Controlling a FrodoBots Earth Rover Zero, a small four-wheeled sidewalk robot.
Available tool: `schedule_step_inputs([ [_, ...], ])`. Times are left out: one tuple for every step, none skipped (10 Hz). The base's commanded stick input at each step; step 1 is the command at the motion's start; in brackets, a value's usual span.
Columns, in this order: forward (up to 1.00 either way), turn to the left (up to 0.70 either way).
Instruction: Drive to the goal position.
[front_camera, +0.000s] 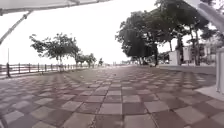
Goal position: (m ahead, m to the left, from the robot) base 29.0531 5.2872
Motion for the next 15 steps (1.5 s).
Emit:
schedule_step_inputs([
  [0.85, -0.34],
  [0.85, -0.34],
  [0.85, -0.27],
  [0.85, -0.1],
  [0.85, 0.0],
  [0.85, 0.0],
  [0.85, 0.0],
  [0.85, 0.0],
  [0.9, 0.0],
  [1.0, 0.17],
  [1.0, 0.38],
  [1.0, 0.25],
  [1.0, 0.02],
  [1.0, 0.02],
  [1.0, 0.22],
])
